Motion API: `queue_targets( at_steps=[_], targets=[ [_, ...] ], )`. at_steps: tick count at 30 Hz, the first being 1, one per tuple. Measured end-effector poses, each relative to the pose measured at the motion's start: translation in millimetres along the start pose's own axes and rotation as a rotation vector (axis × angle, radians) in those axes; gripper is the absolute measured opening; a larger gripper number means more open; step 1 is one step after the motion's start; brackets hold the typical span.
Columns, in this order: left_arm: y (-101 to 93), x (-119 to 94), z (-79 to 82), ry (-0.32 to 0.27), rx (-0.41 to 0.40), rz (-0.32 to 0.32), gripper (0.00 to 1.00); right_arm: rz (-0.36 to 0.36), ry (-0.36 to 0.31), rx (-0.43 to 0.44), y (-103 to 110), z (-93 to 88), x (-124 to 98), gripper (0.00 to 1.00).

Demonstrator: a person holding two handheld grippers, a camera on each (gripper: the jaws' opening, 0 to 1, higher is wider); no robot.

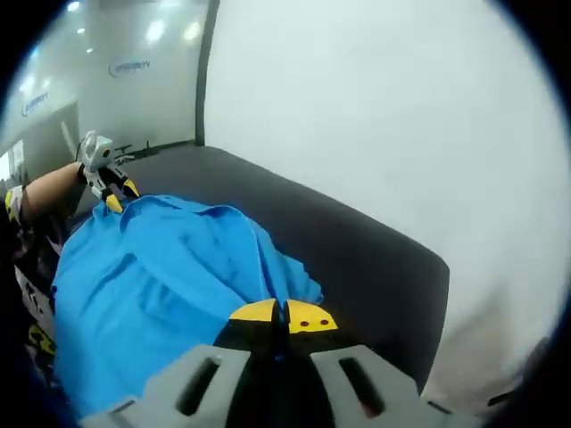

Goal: Spread out the cloth and fold it

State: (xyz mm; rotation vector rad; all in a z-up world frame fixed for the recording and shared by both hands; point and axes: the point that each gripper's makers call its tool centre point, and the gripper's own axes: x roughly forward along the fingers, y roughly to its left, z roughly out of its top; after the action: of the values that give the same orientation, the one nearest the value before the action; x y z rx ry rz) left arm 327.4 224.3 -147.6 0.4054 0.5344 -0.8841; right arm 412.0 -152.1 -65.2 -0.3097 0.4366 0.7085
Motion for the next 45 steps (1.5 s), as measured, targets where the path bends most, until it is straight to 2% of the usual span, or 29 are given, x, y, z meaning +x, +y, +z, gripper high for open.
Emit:
queue_targets(
  at_steps=[1,2,4,5,7,10,11,13,14,16,19,21,23,24,26,28,29,31,32,34,35,36,38,39,41,42,44,45],
  targets=[
    [-3.5,3.8,-1.5,0.007,0.039,0.004,0.39,-0.003,-0.004,-0.003,-0.2,0.4,1.0,0.0],
    [-5.9,8.1,-0.9,0.005,0.016,0.002,0.39,-0.004,-0.008,-0.003,-0.6,0.7,2.7,0.0],
    [-0.3,19.5,10.7,-0.055,-0.15,0.013,0.42,-0.004,-0.01,0.006,0.8,-1.2,7.6,0.0],
    [2.5,24.2,14.9,-0.069,-0.192,0.008,0.42,-0.001,-0.007,0.009,1.9,-2.9,9.4,0.0],
    [7.8,32.8,19.3,-0.077,-0.179,0.011,0.38,0.002,-0.002,0.016,2.6,-5.8,10.4,0.0],
    [15.6,42.3,28.9,-0.079,-0.099,0.051,0.17,-0.014,-0.022,0.032,-3.6,-3.8,6.6,0.0],
    [18.7,39.6,42.3,-0.109,-0.09,0.062,0.08,-0.026,-0.036,0.04,-8.0,-1.1,3.9,0.0],
    [29.9,25.9,76.6,-0.219,-0.134,0.077,0.02,-0.068,-0.076,0.055,-21.4,7.8,-2.3,0.0],
    [38.7,15.4,94.4,-0.273,-0.138,0.096,0.02,-0.086,-0.096,0.049,-27.7,13.1,-5.9,0.0],
    [56.3,-5.3,117.9,-0.321,-0.154,0.141,0.02,-0.132,-0.16,0.035,-40.8,29.0,-14.3,0.0],
    [80.0,-46.6,162.9,-0.437,-0.187,0.182,0.01,-0.192,-0.294,0.023,-54.3,62.3,-29.1,0.0],
    [92.6,-74.9,194.4,-0.515,-0.171,0.223,0.01,-0.206,-0.37,0.006,-58.4,85.0,-37.6,0.0],
    [102.1,-97.6,220.1,-0.544,-0.122,0.267,0.01,-0.205,-0.431,-0.035,-61.7,111.4,-45.9,0.0],
    [104.3,-107.2,232.1,-0.551,-0.093,0.278,0.01,-0.23,-0.446,-0.06,-67.0,123.0,-51.0,0.0],
    [104.6,-122.0,254.4,-0.565,-0.047,0.268,0.01,-0.259,-0.519,-0.071,-77.0,151.3,-63.1,0.0],
    [105.6,-125.9,271.2,-0.608,-0.097,0.231,0.01,-0.305,-0.599,-0.055,-90.4,177.7,-72.9,0.0],
    [110.2,-123.5,273.1,-0.597,-0.087,0.24,0.01,-0.33,-0.633,-0.052,-98.0,188.0,-74.1,0.0],
    [122.2,-110.4,271.8,-0.573,-0.08,0.266,0.01,-0.358,-0.629,-0.011,-115.6,198.3,-64.5,0.0],
    [128.4,-101.0,269.1,-0.564,-0.085,0.276,0.01,-0.376,-0.64,-0.031,-123.8,205.1,-57.8,0.0],
    [146.4,-77.3,257.6,-0.537,-0.125,0.283,0.01,-0.441,-0.587,-0.077,-144.5,207.4,-37.6,0.0],
    [157.1,-60.6,250.2,-0.534,-0.156,0.275,0.01,-0.466,-0.583,-0.089,-154.5,209.3,-26.6,0.0],
    [165.1,-48.6,244.2,-0.528,-0.178,0.276,0.01,-0.465,-0.567,-0.092,-163.5,210.2,-12.1,0.0],
    [185.0,-27.5,237.4,-0.559,-0.234,0.274,0.01,-0.514,-0.565,-0.074,-184.3,211.1,5.7,0.0],
    [195.2,-16.3,231.7,-0.557,-0.261,0.275,0.01,-0.514,-0.558,-0.069,-195.7,212.0,24.2,0.0],
    [212.4,6.9,221.9,-0.551,-0.298,0.269,0.01,-0.546,-0.561,-0.04,-213.0,209.6,44.3,0.0],
    [221.7,18.8,216.4,-0.545,-0.314,0.276,0.01,-0.537,-0.539,-0.035,-219.5,206.1,61.0,0.0],
    [240.3,43.8,200.2,-0.489,-0.329,0.304,0.01,-0.546,-0.504,-0.034,-232.8,195.0,90.8,0.0],
    [253.1,55.0,194.0,-0.472,-0.341,0.325,0.01,-0.539,-0.449,-0.035,-238.1,182.1,108.1,0.0]
  ],
)
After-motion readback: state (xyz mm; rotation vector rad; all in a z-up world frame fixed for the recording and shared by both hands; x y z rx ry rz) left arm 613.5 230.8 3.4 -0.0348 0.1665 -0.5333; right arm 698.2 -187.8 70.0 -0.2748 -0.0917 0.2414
